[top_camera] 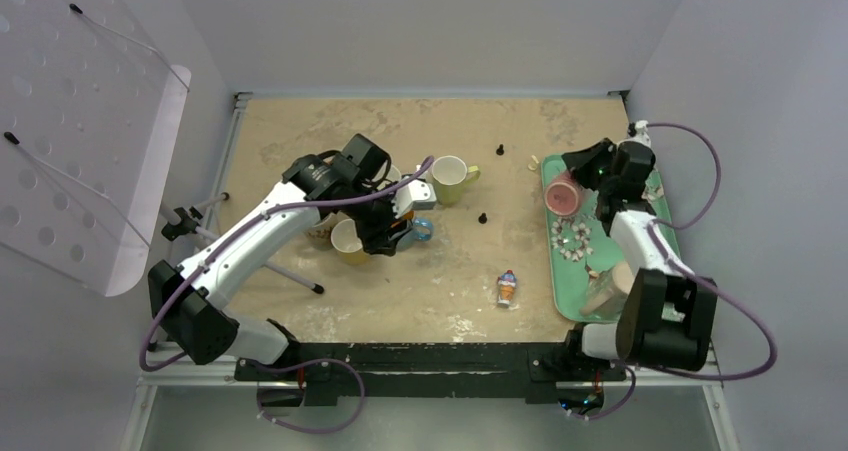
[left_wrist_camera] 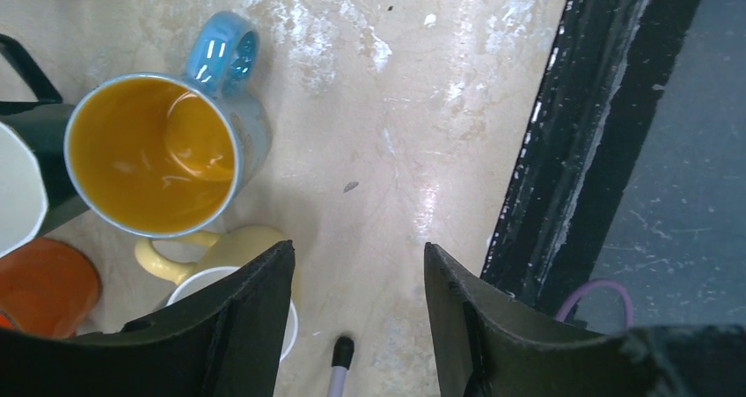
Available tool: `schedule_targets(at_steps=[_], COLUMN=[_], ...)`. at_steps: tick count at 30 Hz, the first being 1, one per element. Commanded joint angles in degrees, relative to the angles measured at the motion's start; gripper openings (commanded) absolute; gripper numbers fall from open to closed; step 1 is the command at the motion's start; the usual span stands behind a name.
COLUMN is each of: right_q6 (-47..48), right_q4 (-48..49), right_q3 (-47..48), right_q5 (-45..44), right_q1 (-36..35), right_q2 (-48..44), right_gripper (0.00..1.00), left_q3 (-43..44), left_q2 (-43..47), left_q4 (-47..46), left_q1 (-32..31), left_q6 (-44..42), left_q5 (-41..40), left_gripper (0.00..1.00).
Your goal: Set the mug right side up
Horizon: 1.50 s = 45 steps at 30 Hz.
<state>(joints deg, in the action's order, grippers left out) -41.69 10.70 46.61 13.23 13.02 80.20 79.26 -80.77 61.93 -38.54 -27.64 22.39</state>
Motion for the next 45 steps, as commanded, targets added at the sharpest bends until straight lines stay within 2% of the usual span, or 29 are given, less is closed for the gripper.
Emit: schedule_targets(at_steps=[1,6,8,9,10,13,17,21,25,33,37,39,41,42,45], right_q6=[11.2,17.5,19.4,20.3,21.5,25.4,29.0,31.1,30.4,30.7,30.4,30.2,30.3,30.4,30.7], right_q4=[7.6,7.5,7.8,7.2,5.8,2.3,3.7,5.7,13.2,18.7,20.9,21.6,21.6,21.6,21.9], right_q3=[-0.9,-0.8,-0.5,0.0,0.8,3.2,4.3,6.1,6.2,9.7,9.7,9.7,9.7,9.7,9.6], right_q5=[2.7,9.4,12.3,12.7,12.3,13.7,15.6,17.1,20.5,24.0,24.6,24.5,24.6,24.5,24.4], right_q1=[-5.0,-10.8,-14.0,-16.1,-18.1,-25.0,-37.9,-47.2,-52.8,-58.9,-60.0,-60.1,-60.2,-60.1,-60.1], right_q2=[-13.5,-22.8,-26.1,-27.6,-28.7,-31.1,-33.8,-33.4,-31.5,-26.5,-26.5,-26.6,-26.5,-26.5,-25.8], right_gripper=[0.00,0.00,0.00,0.00,0.00,0.00,0.00,0.00,0.00,0.00,0.00,0.00,0.00,0.00,0.00], left_q3=[3.6,6.4,8.6,9.7,11.2,14.8,16.5,16.0,15.7,14.5,12.7,12.1,11.6,11.5,10.0], left_q2=[1.0,1.5,2.1,2.7,3.4,6.2,11.4,14.7,13.4,8.0,7.9,7.0,6.1,5.9,5.9], left_q4=[3.7,8.2,9.9,10.7,11.5,11.7,6.3,-0.1,-4.3,-13.2,-18.0,-17.7,-17.7,-18.3,-20.8], left_q1=[2.4,5.4,6.3,6.8,7.3,9.4,10.9,11.6,11.7,12.4,12.4,12.4,11.9,11.4,10.1], left_q6=[-1.0,-2.8,-3.7,-3.9,-3.9,-3.2,0.6,5.6,10.0,16.5,18.4,19.0,20.0,21.0,23.0], left_q5=[9.4,15.9,18.1,19.1,20.1,23.7,25.4,25.7,30.5,39.3,41.7,45.2,50.1,51.6,53.2], left_gripper=[0.60,0.68,0.74,0.83,0.85,0.88,0.92,0.99,1.00,1.00,0.94,0.81,0.62,0.56,0.45])
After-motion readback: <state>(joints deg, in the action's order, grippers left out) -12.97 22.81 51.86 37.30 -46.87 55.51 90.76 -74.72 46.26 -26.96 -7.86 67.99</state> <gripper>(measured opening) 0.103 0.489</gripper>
